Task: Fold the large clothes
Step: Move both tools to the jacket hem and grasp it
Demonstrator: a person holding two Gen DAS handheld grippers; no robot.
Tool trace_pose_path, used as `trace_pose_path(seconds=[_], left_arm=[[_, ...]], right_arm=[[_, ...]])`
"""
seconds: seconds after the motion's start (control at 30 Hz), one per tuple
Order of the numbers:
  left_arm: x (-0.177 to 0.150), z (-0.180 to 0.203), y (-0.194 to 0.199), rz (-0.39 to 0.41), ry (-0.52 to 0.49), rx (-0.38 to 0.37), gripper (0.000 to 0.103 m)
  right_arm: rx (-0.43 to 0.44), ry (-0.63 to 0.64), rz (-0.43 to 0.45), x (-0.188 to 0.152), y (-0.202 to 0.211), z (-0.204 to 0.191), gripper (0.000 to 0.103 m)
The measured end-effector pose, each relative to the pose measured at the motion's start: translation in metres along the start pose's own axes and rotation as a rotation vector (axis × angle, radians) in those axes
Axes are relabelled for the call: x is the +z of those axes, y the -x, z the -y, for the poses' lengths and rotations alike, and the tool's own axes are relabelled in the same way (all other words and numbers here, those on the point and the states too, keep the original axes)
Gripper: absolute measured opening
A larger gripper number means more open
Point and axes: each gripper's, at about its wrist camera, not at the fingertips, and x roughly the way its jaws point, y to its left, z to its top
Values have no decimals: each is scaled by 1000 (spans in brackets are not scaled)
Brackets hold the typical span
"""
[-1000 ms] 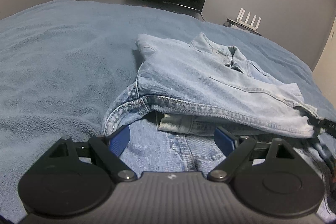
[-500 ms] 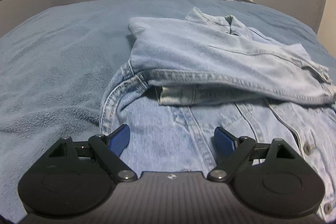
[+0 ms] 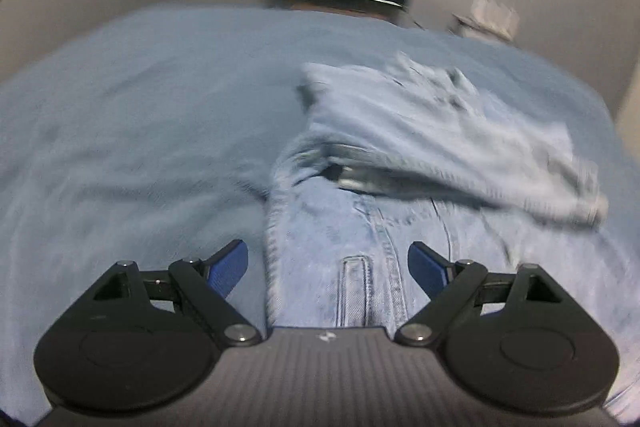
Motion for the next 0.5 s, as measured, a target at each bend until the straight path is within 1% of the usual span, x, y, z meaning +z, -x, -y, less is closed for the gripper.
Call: trace_pose_path(seconds=[0.07,0.1,0.13,0.2,0.23,0.3,0.33,0.4,0.43,0.47,0.5], left_arm=[[7,-11,14,-29,84,-35,87],[11,-14,23,-41,82,-45,87],[13,-14,29,-66,53,-40,87],[10,-11,35,-161,-23,-5,87],[5,-12,36,-210,-42,-9,87],[-7,-17,38,-270,-38,-46,86],[-13,-22,37,-293,-8,-71,86],[-21,-31,33,-338,78,-114,79],[-23,-35,30,-362,116,-133,69],[-26,-37,27,-376,132,-144,63],[-28,-37,25,-390,135,-150,62]], right_arm=[[40,-48,-3,1,-5,5,76],[60,-65,-14,0,-7,6,76],[76,-76,-32,-1,-12,6,76],[72,-86,-69,-6,-18,5,75],[62,-100,-93,-9,-23,6,76],[49,-124,-142,-12,-34,6,79],[46,-131,-171,-14,-39,6,80],[47,-132,-204,-17,-41,7,80],[49,-127,-209,-18,-42,7,80],[50,-119,-207,-18,-42,6,80],[56,-112,-203,-19,-41,5,80]])
